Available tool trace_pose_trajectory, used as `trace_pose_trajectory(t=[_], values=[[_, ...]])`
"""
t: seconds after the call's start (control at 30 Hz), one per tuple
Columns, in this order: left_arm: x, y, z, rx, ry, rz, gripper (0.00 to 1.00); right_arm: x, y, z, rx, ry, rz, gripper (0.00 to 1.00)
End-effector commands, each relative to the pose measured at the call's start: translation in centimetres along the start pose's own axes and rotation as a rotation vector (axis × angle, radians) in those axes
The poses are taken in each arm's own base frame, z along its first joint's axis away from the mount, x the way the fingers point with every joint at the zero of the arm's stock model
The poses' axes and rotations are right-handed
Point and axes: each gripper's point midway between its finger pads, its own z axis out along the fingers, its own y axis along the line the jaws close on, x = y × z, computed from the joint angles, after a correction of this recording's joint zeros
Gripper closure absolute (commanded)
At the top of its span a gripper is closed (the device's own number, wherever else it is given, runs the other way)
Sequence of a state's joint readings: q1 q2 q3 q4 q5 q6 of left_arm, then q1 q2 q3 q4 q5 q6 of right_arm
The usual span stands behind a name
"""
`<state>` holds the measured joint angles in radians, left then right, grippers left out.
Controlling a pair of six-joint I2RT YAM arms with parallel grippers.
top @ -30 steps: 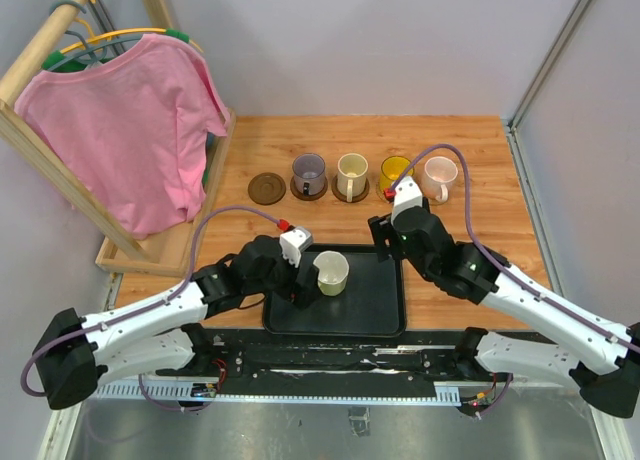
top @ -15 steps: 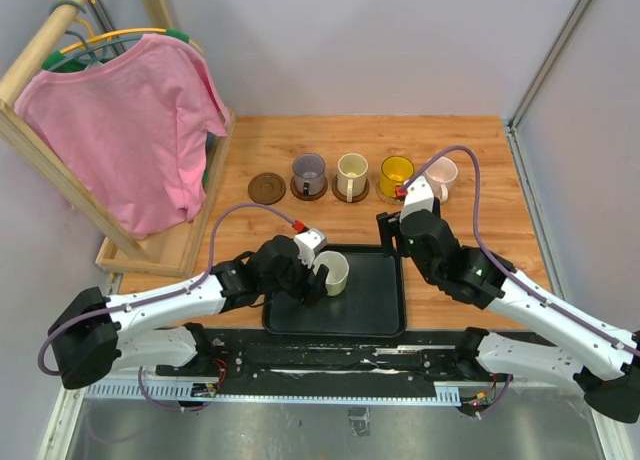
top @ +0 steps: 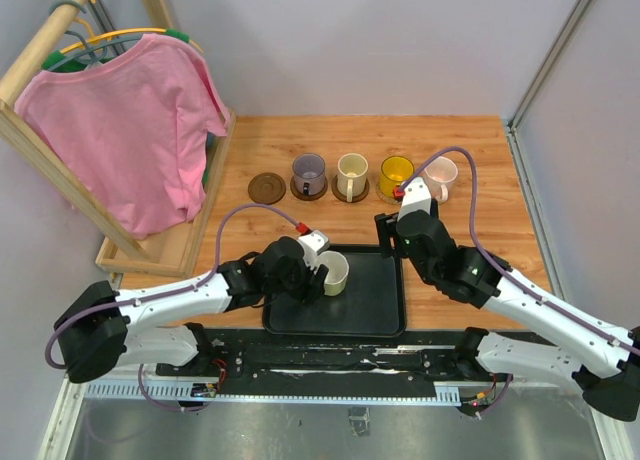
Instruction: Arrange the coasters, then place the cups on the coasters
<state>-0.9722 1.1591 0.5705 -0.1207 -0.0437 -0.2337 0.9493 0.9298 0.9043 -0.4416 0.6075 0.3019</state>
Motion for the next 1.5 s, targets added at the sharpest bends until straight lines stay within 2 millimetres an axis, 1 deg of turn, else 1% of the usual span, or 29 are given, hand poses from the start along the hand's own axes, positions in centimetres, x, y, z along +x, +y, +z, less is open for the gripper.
trace_pose_trajectory(t=[0.0,0.3,0.43,0.47,0.5,0.57,0.6,0.73,0.77,0.83,0.87,0.97,1.1,1.23,1.37,1.47], values=[[-1.3,-0.6,0.4,0.012,-0.025,0.024,0.34,0.1,-0.8,0.5,0.045,-0.005,0.034,0.26],[-1.1,-0.6,0.9,0.01,-0.003,0.031,0.38,0.4,-0.9,0.6,0.053,0.002,0.03,0.26],[-1.0,-0.8,1.0,0.02,0.007,0.033,0.44,0.5,-0.9,0.6,0.052,0.001,0.033,0.25],[-1.0,-0.9,1.0,0.025,0.009,0.034,0.48,0.5,-0.9,0.6,0.051,0.002,0.031,0.25],[-1.0,-0.9,1.0,0.029,0.008,0.037,0.57,0.5,-0.9,0.6,0.05,0.0,0.034,0.25],[-1.0,-1.0,0.9,0.032,0.007,0.038,0.83,0.5,-0.9,0.6,0.048,-0.001,0.038,0.24],[-1.0,-1.0,0.9,0.032,0.008,0.038,0.87,0.5,-0.9,0.6,0.047,0.0,0.038,0.24],[-0.9,-1.0,0.9,0.034,0.009,0.042,0.89,0.5,-0.9,0.6,0.045,-0.003,0.044,0.24],[-0.9,-1.1,0.9,0.036,0.012,0.044,0.9,0.6,-0.8,0.5,0.043,-0.003,0.045,0.24],[-1.1,-1.1,0.8,0.032,0.003,0.043,0.96,0.5,-0.9,0.5,0.044,-0.006,0.048,0.24],[-1.3,-1.0,0.7,0.028,-0.004,0.044,0.99,0.5,-0.9,0.5,0.043,-0.007,0.048,0.24],[-2.6,-0.7,0.1,-0.004,-0.049,0.04,0.99,0.6,-0.9,0.5,0.044,-0.007,0.048,0.24],[-5.3,0.7,-1.4,-0.103,-0.123,0.033,0.99,0.7,-1.0,0.4,0.046,-0.008,0.049,0.24],[-8.0,2.8,-3.2,-0.241,-0.191,0.034,0.99,0.8,-1.2,0.4,0.05,-0.013,0.051,0.24],[-10.3,5.7,-4.4,-0.4,-0.238,0.026,0.99,1.0,-1.1,0.5,0.05,-0.015,0.048,0.24],[-10.9,8.5,-4.3,-0.47,-0.235,-0.045,0.99,1.1,-1.2,0.6,0.057,-0.014,0.038,0.24]])
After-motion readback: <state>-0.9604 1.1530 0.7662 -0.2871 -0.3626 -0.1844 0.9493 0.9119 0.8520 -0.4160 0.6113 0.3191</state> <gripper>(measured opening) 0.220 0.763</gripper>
